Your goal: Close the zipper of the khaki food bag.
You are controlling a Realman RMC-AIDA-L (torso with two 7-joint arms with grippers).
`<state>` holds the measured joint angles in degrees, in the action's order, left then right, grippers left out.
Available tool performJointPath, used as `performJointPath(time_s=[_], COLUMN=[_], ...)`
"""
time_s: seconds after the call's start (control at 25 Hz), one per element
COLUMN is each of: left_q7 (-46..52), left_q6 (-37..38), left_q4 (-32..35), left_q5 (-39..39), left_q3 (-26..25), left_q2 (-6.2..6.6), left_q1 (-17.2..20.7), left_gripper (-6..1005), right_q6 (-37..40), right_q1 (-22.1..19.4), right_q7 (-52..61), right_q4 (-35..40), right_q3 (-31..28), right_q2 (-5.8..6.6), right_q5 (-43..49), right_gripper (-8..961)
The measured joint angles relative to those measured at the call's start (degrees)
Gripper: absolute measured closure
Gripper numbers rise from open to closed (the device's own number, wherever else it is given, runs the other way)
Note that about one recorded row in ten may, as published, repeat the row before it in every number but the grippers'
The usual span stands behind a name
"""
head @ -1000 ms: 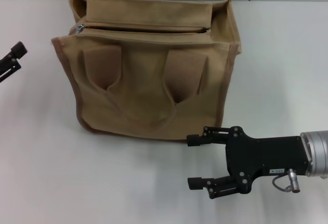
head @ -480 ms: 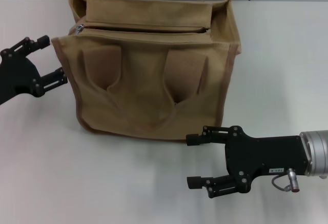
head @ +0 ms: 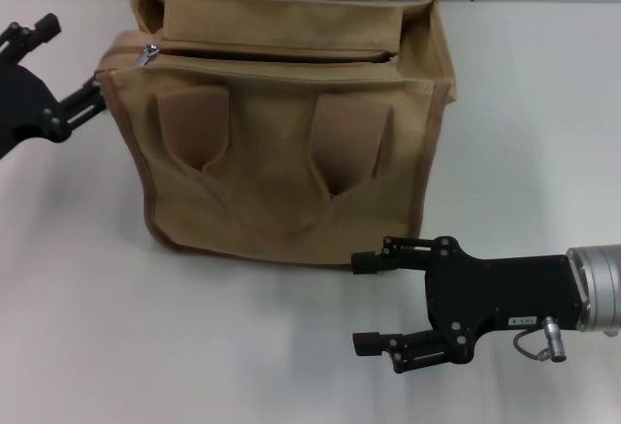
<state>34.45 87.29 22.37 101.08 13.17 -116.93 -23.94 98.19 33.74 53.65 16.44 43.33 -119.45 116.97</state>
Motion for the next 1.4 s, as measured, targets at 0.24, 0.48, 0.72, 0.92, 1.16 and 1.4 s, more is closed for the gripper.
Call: performJointPath(time_s=[0.24,0.48,0.72,0.92,1.16,1.4], left_q7=[-2.1,-4.5,-8.8,-10.1,-14.6,-15.2], left_q6=[0.3,1.2,4.0,5.1,5.9,7.6], left_q4=[0.1,0.3,-0.4,-2.5,-5.7,-7.2], left_q5=[0.2,-1.0,-2.8,-4.5,-6.9,-9.0], left_q3=[4.2,3.7,3.9,3.7,3.6,3.6], left_q2=[-0.43,-0.92,-1.56,-1.63,-1.71,-1.81], left_q1=[-0.4,-0.3,1.0,1.1,1.1,1.0], left_gripper=[217,220,329,438,671,881], right_q6=[0.1,1.4,7.8,11.9,11.7,5.7], right_q1=[0.1,0.3,0.1,1.4,7.6,14.9], right_q7=[0.0,0.1,2.7,9.7,26.6,39.5], right_q4=[0.0,0.0,0.0,0.0,-0.1,0.2], right_q3=[-0.3,-0.5,-0.6,-0.2,-0.3,-0.4], right_q2=[0.0,0.0,0.0,0.01,-0.04,-0.14], right_q5=[0.0,-0.1,-8.5,-16.0,-22.1,-22.7], right_gripper=[112,113,115,118,119,126])
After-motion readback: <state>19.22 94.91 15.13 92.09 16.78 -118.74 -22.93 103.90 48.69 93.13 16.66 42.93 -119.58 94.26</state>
